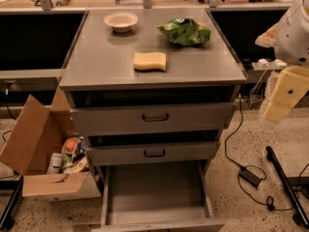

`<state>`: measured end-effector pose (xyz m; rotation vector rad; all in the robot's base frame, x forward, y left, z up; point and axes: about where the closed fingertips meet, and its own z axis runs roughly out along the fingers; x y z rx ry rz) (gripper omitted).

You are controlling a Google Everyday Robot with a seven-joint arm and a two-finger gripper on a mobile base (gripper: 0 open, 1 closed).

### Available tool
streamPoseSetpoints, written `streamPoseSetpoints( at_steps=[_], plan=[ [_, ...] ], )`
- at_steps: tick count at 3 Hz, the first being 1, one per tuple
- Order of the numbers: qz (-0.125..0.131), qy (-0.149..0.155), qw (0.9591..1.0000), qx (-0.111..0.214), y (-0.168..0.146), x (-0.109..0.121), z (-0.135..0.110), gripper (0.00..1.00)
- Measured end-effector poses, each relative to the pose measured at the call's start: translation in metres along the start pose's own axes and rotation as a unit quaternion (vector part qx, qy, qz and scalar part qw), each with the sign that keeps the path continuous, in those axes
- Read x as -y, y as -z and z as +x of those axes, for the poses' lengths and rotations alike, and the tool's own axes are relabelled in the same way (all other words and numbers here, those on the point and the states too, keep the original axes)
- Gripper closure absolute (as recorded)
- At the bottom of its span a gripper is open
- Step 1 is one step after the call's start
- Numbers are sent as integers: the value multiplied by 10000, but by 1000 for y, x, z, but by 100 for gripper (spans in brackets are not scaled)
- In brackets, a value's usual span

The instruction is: Place sponge into bottom drawer

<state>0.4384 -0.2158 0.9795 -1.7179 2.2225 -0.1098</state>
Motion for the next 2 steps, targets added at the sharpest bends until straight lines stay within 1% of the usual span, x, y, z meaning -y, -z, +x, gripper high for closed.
streamPoseSetpoints(
  at_steps=[1,2],
  plan=[
    [0,0,10000,0,0,0,0,0],
    [-35,202,9994,295,-24,18,-10,0]
  ],
)
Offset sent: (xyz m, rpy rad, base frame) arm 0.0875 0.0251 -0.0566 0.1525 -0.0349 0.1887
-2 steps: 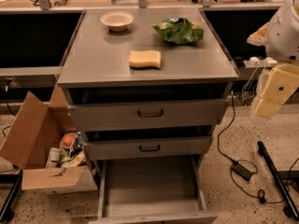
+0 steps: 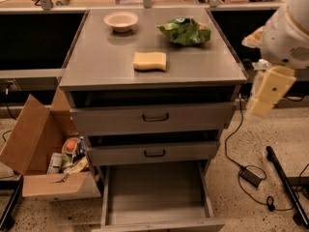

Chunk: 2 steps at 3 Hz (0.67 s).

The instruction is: Place sponge into bottom drawer

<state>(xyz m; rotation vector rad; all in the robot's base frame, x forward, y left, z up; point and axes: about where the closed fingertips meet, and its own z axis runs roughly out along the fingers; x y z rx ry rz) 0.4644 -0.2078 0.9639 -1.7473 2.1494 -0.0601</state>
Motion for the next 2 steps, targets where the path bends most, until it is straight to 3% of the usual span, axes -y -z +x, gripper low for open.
streamPoseSetpoints(
  at_steps=[1,2],
  plan=[
    [-156,289,9983,472,-46,29,-13,0],
    [-258,407,9936,1017,-92,55,-33,0]
  ],
)
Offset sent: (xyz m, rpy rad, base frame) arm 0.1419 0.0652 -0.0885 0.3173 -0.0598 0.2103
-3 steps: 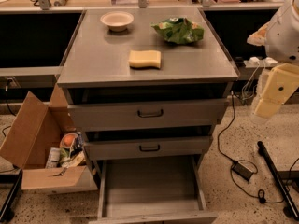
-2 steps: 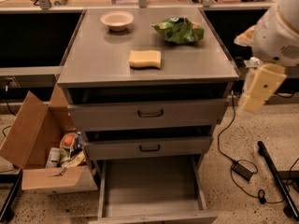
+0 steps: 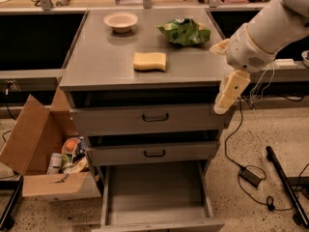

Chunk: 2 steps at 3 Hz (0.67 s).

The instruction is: Place sponge into bottom drawer

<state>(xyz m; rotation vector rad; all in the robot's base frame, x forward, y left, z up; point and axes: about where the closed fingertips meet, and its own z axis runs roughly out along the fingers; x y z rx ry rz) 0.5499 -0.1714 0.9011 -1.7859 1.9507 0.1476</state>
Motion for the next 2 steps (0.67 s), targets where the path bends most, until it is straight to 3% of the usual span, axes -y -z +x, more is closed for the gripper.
streamPoseSetpoints(
  at_steps=[1,2],
  plan=[
    [3,4,10000,-10,1,-1,0,0],
    [0,16,9996,276,-8,13,-9,0]
  ],
)
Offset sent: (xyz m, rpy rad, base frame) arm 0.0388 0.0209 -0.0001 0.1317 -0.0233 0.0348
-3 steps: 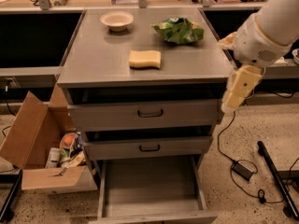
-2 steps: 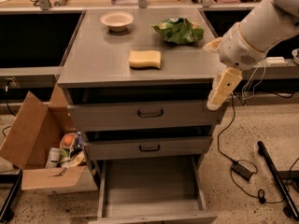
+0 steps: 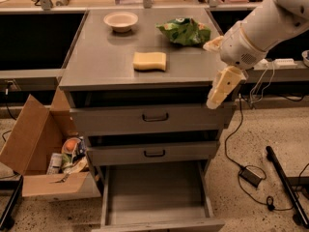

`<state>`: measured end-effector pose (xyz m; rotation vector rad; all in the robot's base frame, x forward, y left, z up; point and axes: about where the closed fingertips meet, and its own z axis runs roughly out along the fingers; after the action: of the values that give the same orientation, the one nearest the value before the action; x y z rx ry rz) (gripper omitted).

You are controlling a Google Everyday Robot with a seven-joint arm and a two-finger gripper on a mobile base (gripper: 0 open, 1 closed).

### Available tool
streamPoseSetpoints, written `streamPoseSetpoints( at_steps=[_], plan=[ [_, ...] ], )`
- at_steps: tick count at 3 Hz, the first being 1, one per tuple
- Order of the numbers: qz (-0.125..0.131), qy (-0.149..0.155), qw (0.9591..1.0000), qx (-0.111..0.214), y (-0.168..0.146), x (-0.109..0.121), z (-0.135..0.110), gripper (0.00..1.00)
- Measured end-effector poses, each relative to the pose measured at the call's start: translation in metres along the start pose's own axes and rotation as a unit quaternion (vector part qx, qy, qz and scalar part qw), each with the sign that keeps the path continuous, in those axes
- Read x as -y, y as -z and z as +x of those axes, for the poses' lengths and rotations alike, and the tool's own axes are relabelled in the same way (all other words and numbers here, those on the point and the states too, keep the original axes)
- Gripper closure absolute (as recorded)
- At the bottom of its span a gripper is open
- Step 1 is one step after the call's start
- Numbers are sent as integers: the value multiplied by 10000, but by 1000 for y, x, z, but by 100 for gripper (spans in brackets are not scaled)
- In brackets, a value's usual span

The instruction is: Place sponge into bottom drawer

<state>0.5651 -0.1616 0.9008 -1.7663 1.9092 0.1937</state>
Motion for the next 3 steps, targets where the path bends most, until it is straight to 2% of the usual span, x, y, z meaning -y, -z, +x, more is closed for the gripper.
streamPoseSetpoints(
  at_steps=[1,2,3],
  plan=[
    [-124,4,9990,435,-20,25,-10,0],
    [-160,-44,9952,966,-41,58,-19,0],
    [-139,-192,9893,1438,-61,87,-24,0]
  ],
)
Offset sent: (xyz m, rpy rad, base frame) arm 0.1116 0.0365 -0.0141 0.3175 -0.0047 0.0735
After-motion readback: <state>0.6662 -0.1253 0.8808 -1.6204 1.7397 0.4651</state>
